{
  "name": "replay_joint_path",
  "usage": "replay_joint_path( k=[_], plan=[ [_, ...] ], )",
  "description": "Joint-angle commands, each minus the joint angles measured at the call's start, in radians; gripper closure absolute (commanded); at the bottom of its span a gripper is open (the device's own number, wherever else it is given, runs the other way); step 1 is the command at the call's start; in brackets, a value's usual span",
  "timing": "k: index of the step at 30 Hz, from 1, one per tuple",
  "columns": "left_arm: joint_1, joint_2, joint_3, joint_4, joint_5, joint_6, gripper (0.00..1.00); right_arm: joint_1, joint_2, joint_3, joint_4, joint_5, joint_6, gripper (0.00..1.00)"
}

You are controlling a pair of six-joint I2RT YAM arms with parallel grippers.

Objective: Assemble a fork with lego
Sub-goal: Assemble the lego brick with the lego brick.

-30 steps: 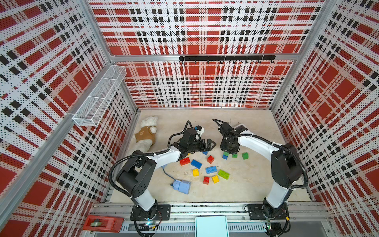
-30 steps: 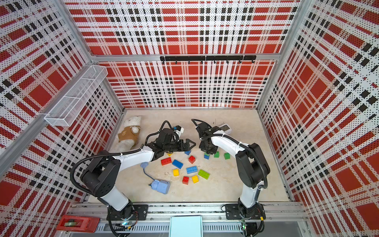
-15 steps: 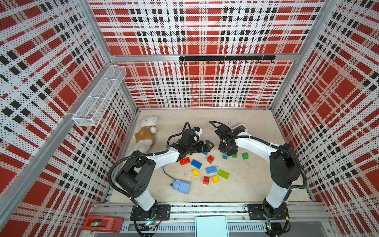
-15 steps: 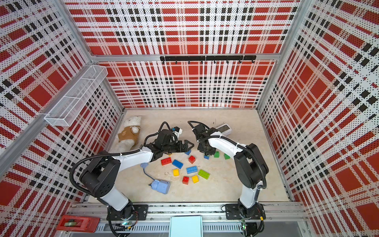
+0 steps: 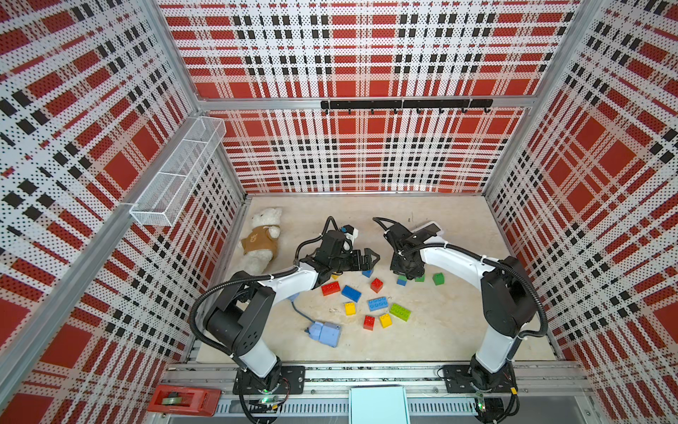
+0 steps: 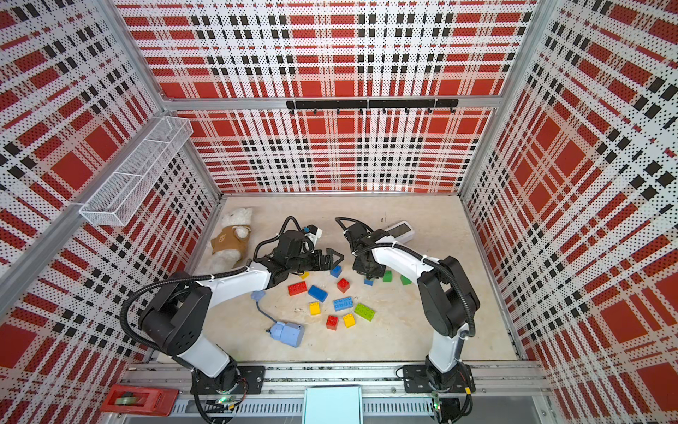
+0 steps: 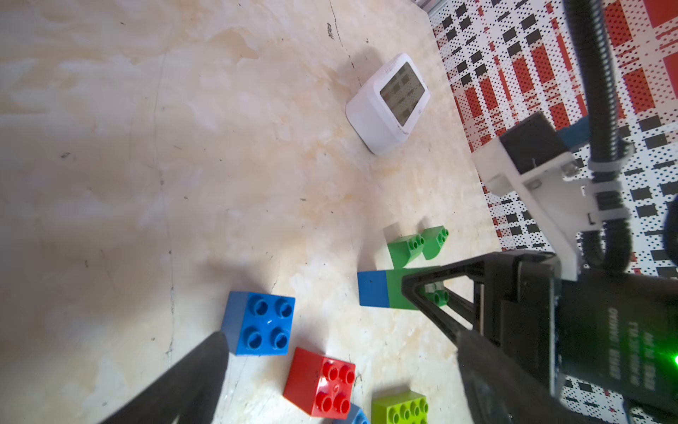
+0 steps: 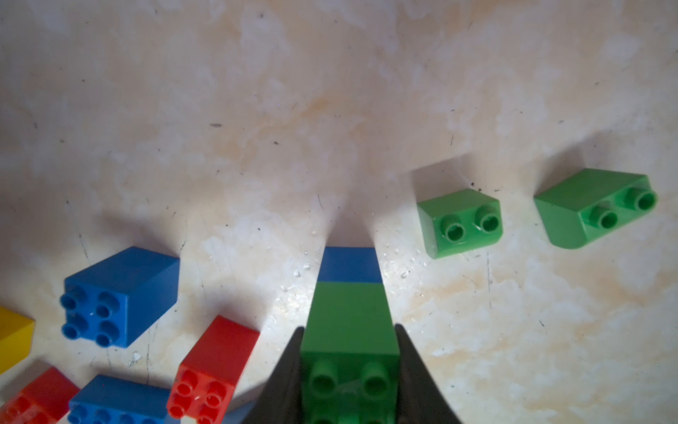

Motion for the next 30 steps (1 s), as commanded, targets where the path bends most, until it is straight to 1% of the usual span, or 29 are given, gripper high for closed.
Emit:
replay_joint_path(
  k=[1, 5, 8, 13, 15, 17, 18, 19, 20, 21, 22, 24, 27, 30],
  plan=[
    [0.009, -0.038, -0.026, 0.001, -0.002, 0.006, 0.0, 0.001, 0.099, -0.063, -0.023, -0.102, -0.061, 1.0],
    [0.017, -0.069, -0.047, 0.001, -0.028, 0.004, 0.0, -0.001, 0.1, -0.039, 0.055, -0.091, -0.219, 1.0],
    [0.029, -0.108, -0.072, -0.002, -0.076, 0.0, 0.0, 0.0, 0.105, -0.003, 0.079, -0.084, -0.307, 1.0],
    [0.054, -0.195, -0.133, -0.01, -0.178, -0.01, 0.0, 0.007, 0.111, 0.03, 0.115, -0.144, -0.362, 1.0],
    [0.058, -0.224, -0.152, -0.012, -0.214, -0.014, 0.01, 0.015, 0.117, 0.037, 0.111, -0.141, -0.379, 1.0],
    [0.059, -0.239, -0.159, -0.012, -0.226, -0.013, 0.0, 0.019, 0.119, 0.04, 0.108, -0.138, -0.385, 1.0],
    [0.059, -0.241, -0.158, -0.015, -0.226, -0.013, 0.01, 0.019, 0.115, 0.037, 0.109, -0.138, -0.385, 0.96],
    [0.059, -0.241, -0.154, -0.02, -0.224, -0.01, 0.01, 0.019, 0.106, 0.035, 0.114, -0.137, -0.383, 0.9],
    [0.058, -0.24, -0.149, -0.026, -0.22, -0.006, 0.0, 0.02, 0.096, 0.032, 0.121, -0.136, -0.384, 0.79],
    [0.059, -0.236, -0.137, -0.041, -0.216, -0.006, 0.0, 0.02, 0.084, 0.034, 0.127, -0.133, -0.382, 0.63],
    [0.059, -0.231, -0.123, -0.063, -0.217, -0.006, 0.0, 0.02, 0.069, 0.038, 0.131, -0.131, -0.382, 0.5],
    [0.059, -0.222, -0.091, -0.102, -0.214, 0.001, 0.0, 0.018, 0.04, 0.052, 0.135, -0.122, -0.383, 0.31],
    [0.057, -0.217, -0.064, -0.125, -0.214, 0.012, 0.0, 0.011, -0.02, 0.051, 0.157, -0.112, -0.386, 0.2],
    [0.047, -0.221, -0.038, -0.153, -0.226, 0.039, 0.0, 0.004, -0.103, -0.014, 0.235, -0.105, -0.411, 0.19]
  ],
)
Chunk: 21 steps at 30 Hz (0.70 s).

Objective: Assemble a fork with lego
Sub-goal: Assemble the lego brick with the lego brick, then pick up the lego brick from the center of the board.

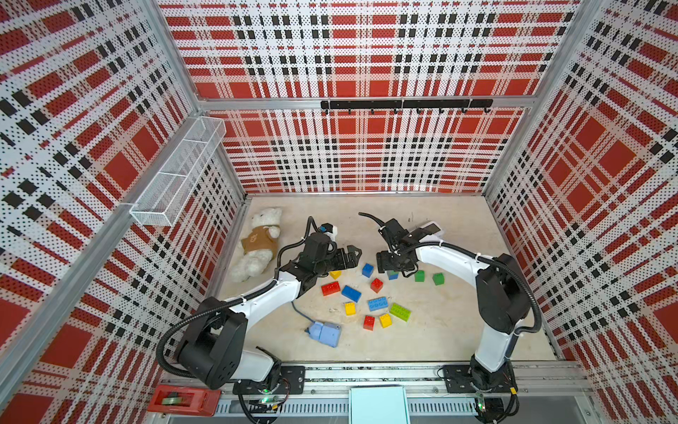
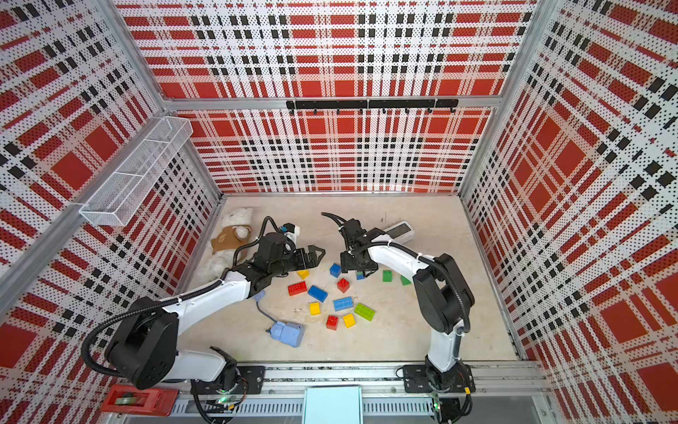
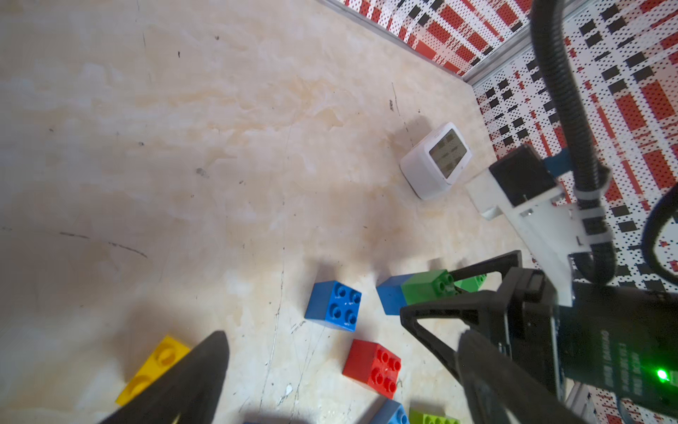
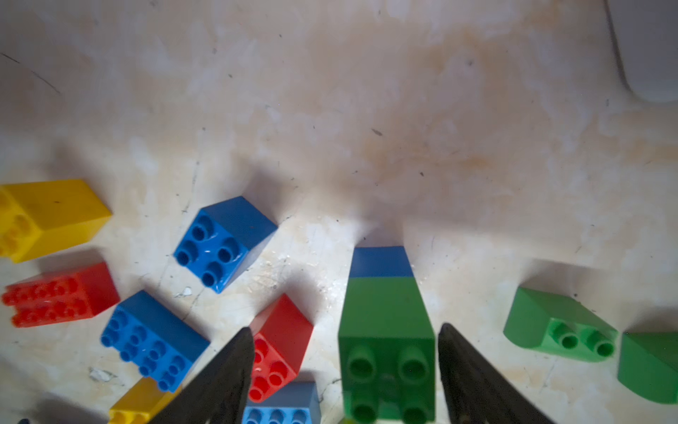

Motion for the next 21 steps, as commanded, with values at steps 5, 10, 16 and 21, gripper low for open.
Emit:
replay_joint_path(
  k=[5, 10, 16, 21],
  plan=[
    [-0.079, -0.017, 0.08, -0.102, -0.092, 0.096, 0.0, -0.007, -0.311, -0.347, 0.455, 0.022, -0.127, 0.12],
    [-0.237, -0.11, 0.011, -0.062, -0.338, 0.141, 0.01, -0.055, -0.464, -0.57, 0.584, -0.071, -0.122, 0.05],
    [-0.258, -0.192, -0.081, 0.05, -0.31, 0.132, 0.0, -0.042, -0.573, -0.678, 0.513, -0.159, -0.176, 0.15],
    [-0.28, -0.223, -0.078, -0.014, -0.27, 0.148, 0.0, 0.051, -0.64, -0.703, 0.347, -0.091, -0.174, 0.13]
  ],
)
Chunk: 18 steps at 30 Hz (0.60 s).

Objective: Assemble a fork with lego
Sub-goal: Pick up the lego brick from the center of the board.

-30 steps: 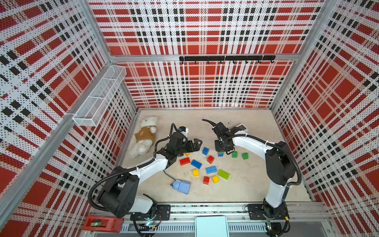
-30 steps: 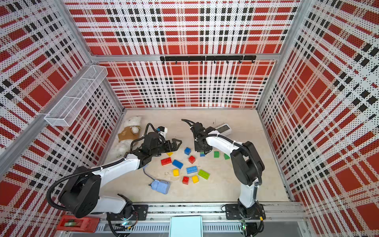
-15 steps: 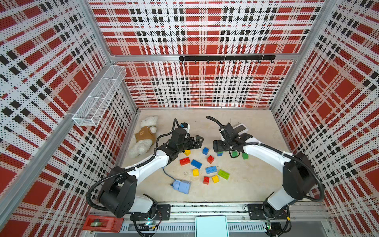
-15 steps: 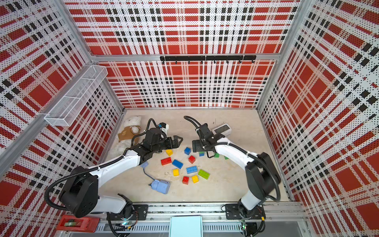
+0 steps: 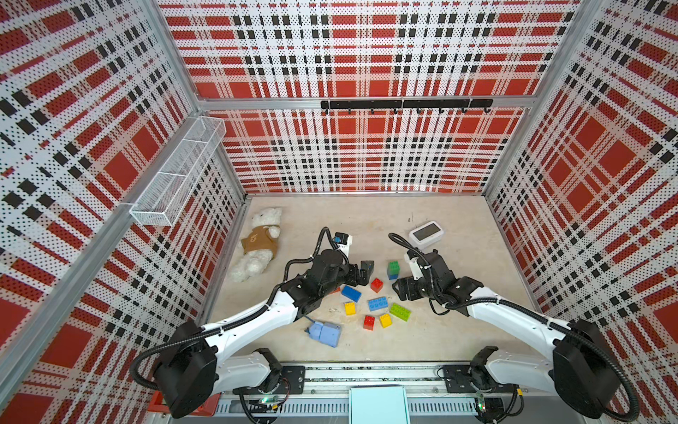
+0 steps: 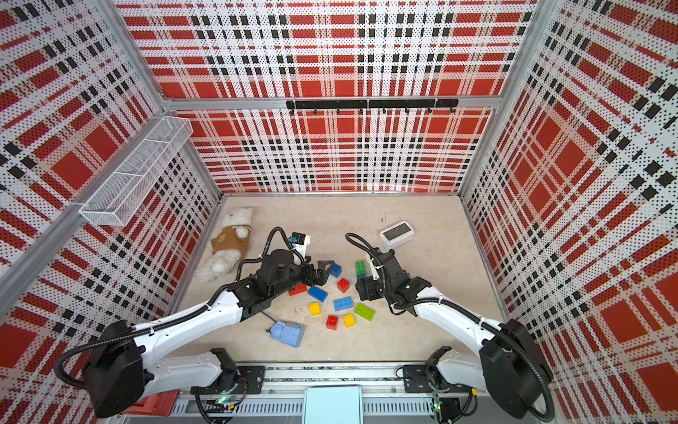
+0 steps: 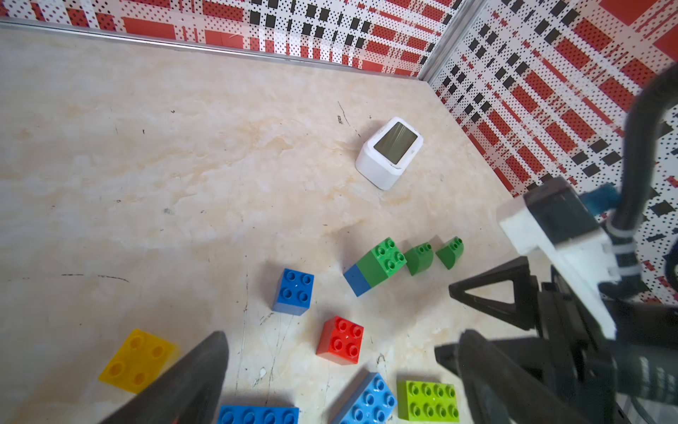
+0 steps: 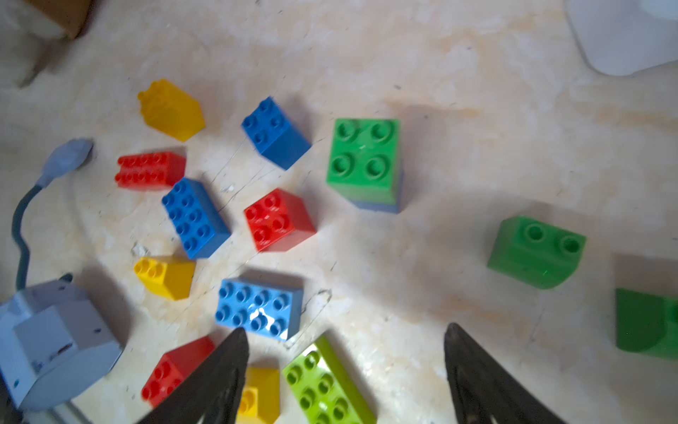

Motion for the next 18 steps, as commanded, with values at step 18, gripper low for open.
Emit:
replay_joint_path(
  k=[18],
  plan=[
    [-0.046, -0.005, -0.114, 0.014, 0.063, -0.096, 0.0, 0.134, 0.133, 0.028, -0.182, 0.076, -0.035, 0.34]
  ],
)
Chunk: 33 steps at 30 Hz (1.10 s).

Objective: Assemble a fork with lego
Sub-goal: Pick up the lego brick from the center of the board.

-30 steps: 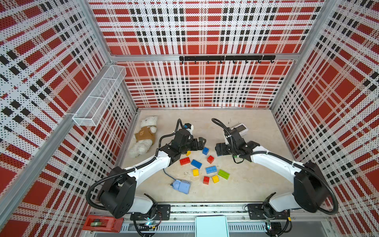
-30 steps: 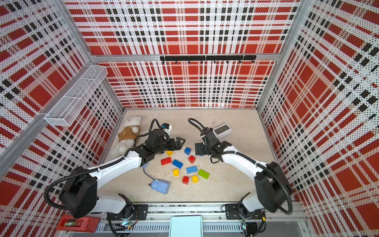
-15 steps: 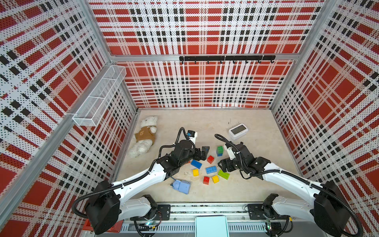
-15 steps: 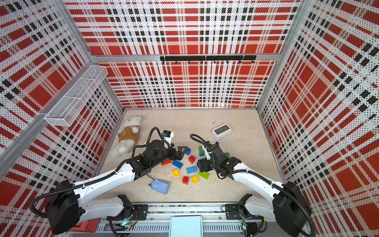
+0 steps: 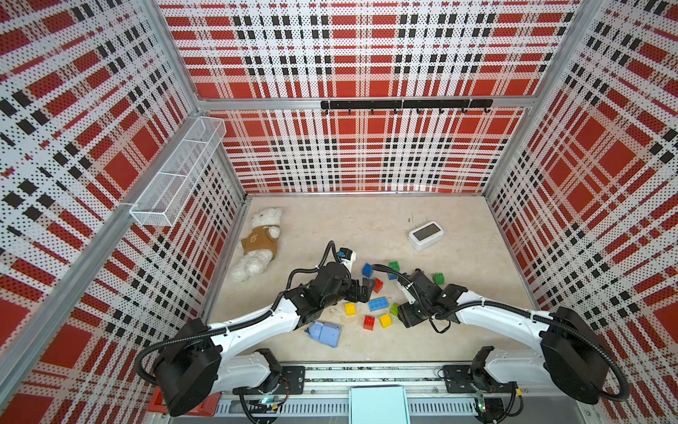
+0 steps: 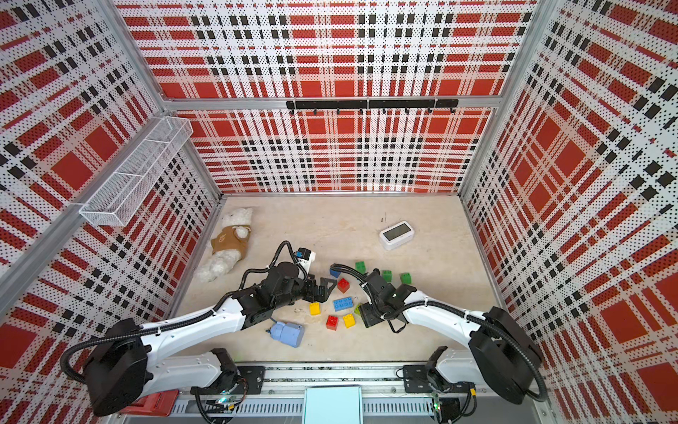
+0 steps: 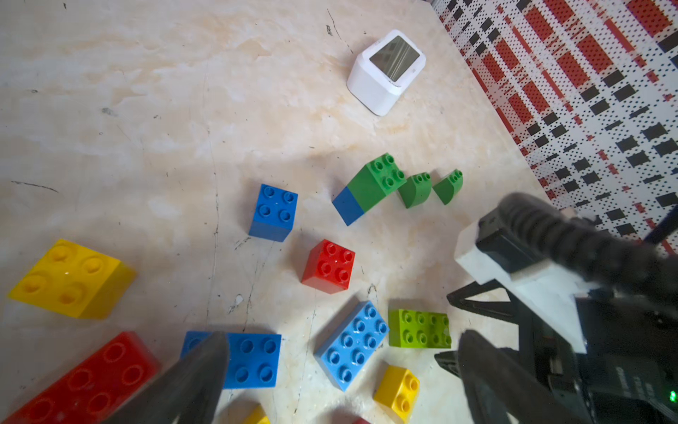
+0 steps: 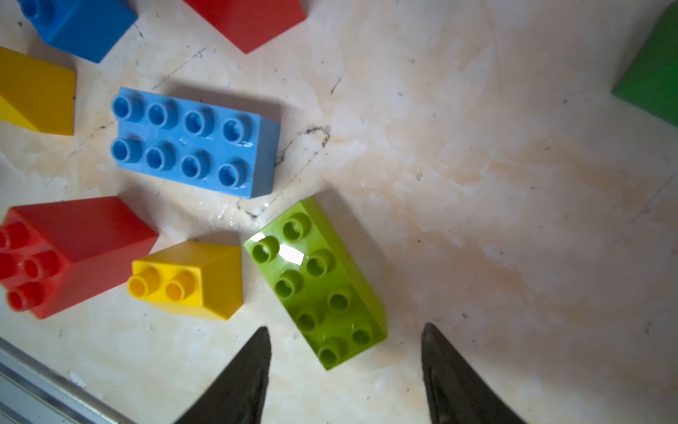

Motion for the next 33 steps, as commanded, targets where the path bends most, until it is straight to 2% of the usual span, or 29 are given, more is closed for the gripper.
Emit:
replay_joint_path(
  k=[1, 8, 12, 23, 33],
  plan=[
    [0.005, -0.018, -0.013, 0.026, -0.006, -0.016, 0.0, 0.003, 0.032, 0.05, 0.016, 0.024, -0.03, 0.34],
    [0.045, -0.039, -0.034, 0.029, 0.01, -0.018, 0.0, 0.004, 0.11, 0.087, 0.034, 0.007, -0.043, 0.39],
    [0.064, -0.043, -0.044, 0.036, 0.026, -0.017, 0.0, 0.01, 0.138, 0.09, 0.026, -0.042, -0.053, 0.43],
    [0.075, -0.04, -0.063, 0.059, 0.043, -0.023, 0.0, 0.058, 0.143, 0.118, -0.055, 0.041, -0.035, 0.53],
    [0.079, -0.044, -0.073, 0.059, 0.049, -0.026, 0.0, 0.075, 0.186, 0.138, -0.072, 0.036, -0.036, 0.57]
  ],
)
